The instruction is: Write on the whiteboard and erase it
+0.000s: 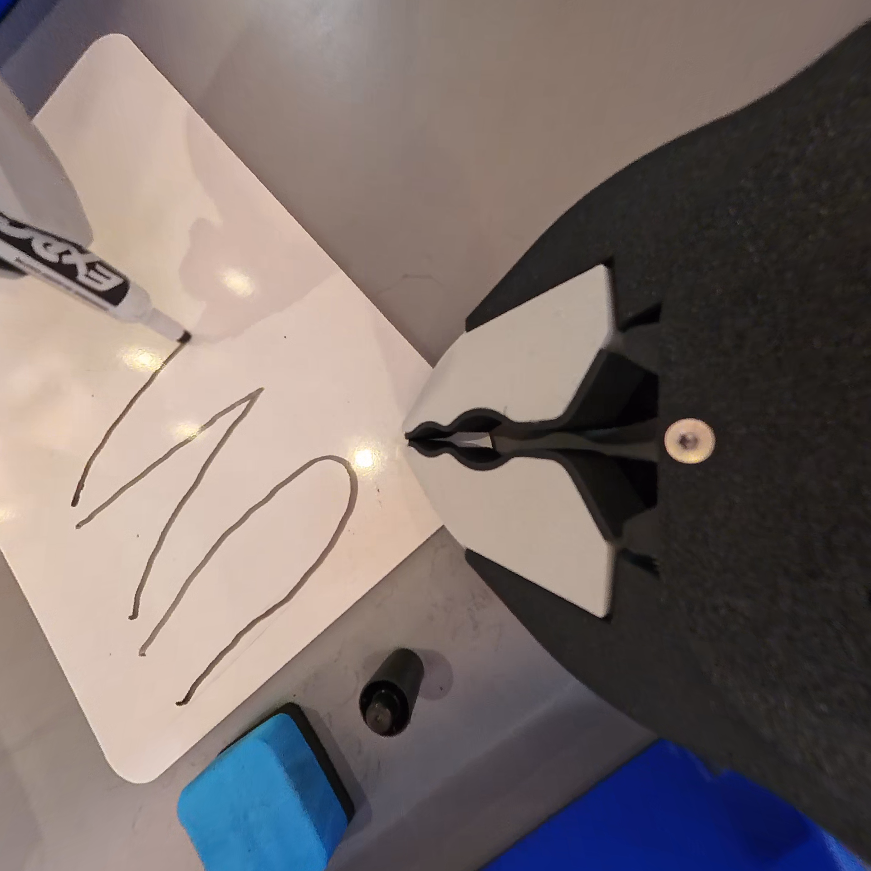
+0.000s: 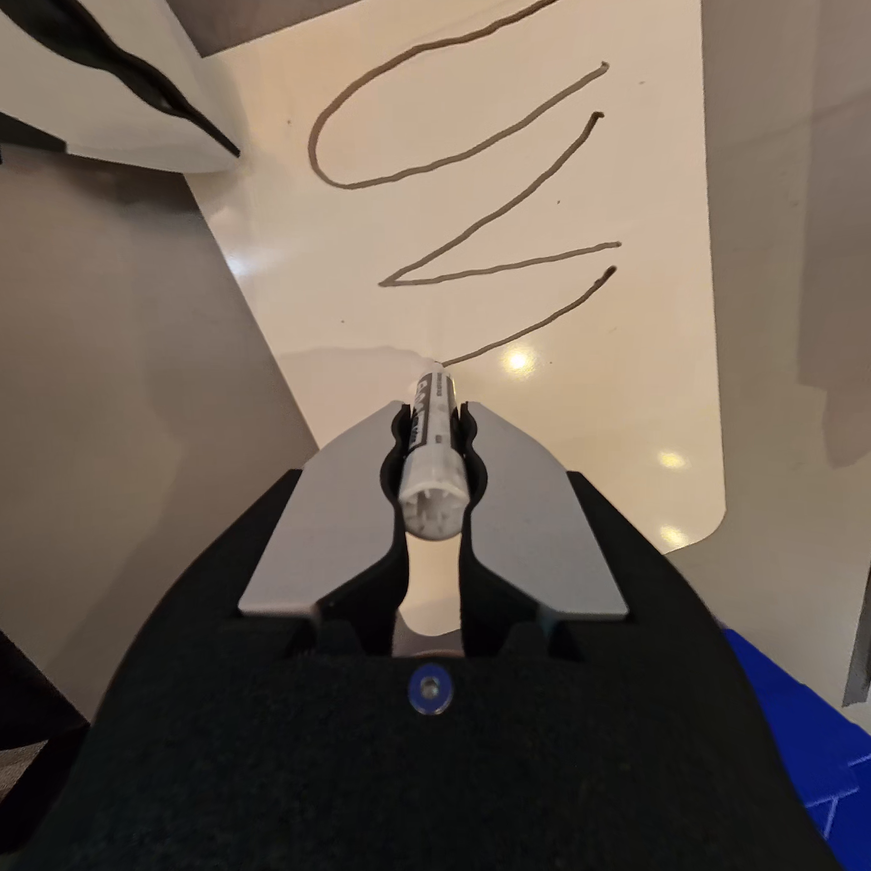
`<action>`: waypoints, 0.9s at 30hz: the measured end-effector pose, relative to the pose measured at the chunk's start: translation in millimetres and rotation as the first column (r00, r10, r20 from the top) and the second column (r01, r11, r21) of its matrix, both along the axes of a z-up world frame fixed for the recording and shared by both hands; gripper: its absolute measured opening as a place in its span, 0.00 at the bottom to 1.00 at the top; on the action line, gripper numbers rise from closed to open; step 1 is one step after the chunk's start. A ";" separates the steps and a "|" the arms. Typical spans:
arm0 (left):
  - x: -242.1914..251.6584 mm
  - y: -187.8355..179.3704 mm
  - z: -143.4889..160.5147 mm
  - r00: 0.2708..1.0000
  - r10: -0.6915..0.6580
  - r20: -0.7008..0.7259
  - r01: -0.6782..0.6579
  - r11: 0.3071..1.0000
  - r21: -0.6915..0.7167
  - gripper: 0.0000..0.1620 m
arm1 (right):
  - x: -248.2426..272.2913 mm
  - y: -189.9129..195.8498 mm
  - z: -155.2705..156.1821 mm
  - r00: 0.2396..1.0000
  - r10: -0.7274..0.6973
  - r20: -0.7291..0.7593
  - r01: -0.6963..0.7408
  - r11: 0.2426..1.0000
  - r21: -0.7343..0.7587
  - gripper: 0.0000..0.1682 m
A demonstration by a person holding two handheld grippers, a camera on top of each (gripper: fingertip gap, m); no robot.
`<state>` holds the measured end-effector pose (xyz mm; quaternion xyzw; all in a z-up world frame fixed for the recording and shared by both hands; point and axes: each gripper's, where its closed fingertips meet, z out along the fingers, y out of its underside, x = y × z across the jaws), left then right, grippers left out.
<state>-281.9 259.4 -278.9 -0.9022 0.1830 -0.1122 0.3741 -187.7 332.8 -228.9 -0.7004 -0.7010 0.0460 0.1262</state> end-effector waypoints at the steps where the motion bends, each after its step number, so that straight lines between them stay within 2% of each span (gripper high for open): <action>1: -0.1 -0.1 0.1 1.000 0.001 -0.001 -0.001 1.000 0.000 0.00 | 1.1 -2.4 0.0 1.000 0.001 0.000 -0.001 1.000 0.001 0.12; 7: -0.1 -0.4 0.1 1.000 0.001 -0.004 -0.001 1.000 0.002 0.00 | 2.1 0.9 -0.1 1.000 -0.001 -0.004 0.001 1.000 0.019 0.12; 21: 0.5 -0.6 0.2 1.000 -0.002 0.016 0.003 1.000 -0.008 0.00 | -8.7 64.3 -0.3 0.999 -0.025 0.033 0.023 0.999 0.041 0.12; 27: 0.6 -0.5 0.2 1.000 -0.003 0.018 0.003 1.000 -0.009 0.00 | -11.0 71.6 -0.2 0.999 -0.027 0.032 0.026 0.999 0.026 0.12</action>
